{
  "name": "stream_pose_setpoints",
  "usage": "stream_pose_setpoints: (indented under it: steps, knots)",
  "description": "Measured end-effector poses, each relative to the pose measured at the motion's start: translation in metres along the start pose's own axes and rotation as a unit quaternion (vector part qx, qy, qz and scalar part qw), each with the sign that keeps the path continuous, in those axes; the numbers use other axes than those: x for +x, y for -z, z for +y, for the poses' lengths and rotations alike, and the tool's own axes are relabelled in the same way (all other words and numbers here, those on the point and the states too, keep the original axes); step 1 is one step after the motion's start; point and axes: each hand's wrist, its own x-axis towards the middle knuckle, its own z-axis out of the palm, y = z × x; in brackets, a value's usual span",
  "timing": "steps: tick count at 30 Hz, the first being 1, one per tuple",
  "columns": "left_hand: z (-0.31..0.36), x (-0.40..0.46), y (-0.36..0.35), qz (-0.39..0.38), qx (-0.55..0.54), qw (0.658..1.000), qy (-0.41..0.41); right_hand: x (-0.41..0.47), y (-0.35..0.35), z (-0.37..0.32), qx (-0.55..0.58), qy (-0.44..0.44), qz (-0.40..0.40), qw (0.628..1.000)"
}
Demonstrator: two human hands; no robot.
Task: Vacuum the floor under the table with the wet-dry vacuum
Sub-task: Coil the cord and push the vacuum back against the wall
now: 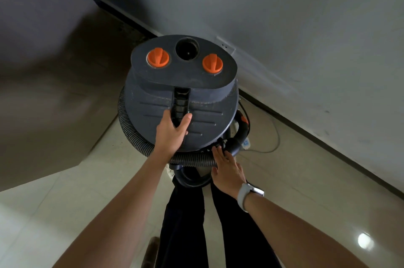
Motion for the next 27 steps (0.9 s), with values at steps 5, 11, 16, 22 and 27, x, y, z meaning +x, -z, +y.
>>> stream_pose_setpoints:
  steps: [5,11,16,22,27]
  knots:
    - [-0.002,0.000,-0.007,0.034,0.045,0.998,0.013,0.006,0.038,0.000,0.239,-0.083,0.129,0.959]
    - [-0.002,-0.003,-0.011,0.068,0.014,0.997,0.042,0.049,0.080,-0.019,0.329,0.020,0.178,0.927]
    - [-0.009,-0.011,-0.012,0.074,0.019,0.996,0.048,0.056,0.071,-0.029,0.231,0.013,0.128,0.965]
    - [-0.043,-0.057,-0.014,0.089,-0.028,0.992,0.088,0.030,0.037,-0.024,0.135,0.035,0.108,0.984]
    - [-0.090,-0.115,-0.018,0.114,-0.086,0.980,0.139,-0.003,-0.005,-0.018,0.081,0.062,0.073,0.992]
